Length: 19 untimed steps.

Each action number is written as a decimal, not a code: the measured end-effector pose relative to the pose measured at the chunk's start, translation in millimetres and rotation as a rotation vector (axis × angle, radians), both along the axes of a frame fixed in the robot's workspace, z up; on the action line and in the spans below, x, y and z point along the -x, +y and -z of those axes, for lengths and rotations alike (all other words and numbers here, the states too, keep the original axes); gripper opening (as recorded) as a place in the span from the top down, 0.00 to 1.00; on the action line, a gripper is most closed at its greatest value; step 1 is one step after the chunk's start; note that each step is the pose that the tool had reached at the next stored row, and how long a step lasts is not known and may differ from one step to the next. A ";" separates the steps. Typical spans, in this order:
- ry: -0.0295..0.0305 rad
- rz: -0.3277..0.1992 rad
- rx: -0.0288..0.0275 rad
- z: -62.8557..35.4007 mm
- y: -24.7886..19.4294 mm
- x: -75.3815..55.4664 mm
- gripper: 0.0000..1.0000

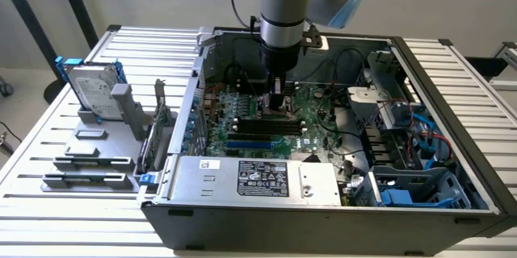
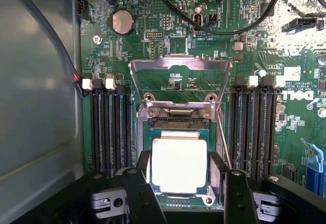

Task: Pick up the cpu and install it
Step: 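Place the cpu into insertion slot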

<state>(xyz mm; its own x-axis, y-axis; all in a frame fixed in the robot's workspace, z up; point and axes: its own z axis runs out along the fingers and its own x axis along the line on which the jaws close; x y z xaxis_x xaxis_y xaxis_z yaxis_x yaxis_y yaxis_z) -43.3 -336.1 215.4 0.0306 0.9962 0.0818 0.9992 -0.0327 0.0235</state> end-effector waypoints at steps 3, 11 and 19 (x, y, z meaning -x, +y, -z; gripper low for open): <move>0.0000 0.000 0.0054 2.5 0.0 0.0 0.45; -0.0007 0.000 0.0120 6.1 0.0 -0.5 0.45; -0.0008 0.000 0.0125 9.0 0.2 -1.5 0.45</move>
<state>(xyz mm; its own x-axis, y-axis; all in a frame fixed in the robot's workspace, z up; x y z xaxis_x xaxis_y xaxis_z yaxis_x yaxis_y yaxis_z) -41.8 -335.9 206.4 0.0307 0.9971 0.0694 0.9992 -0.0324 0.0247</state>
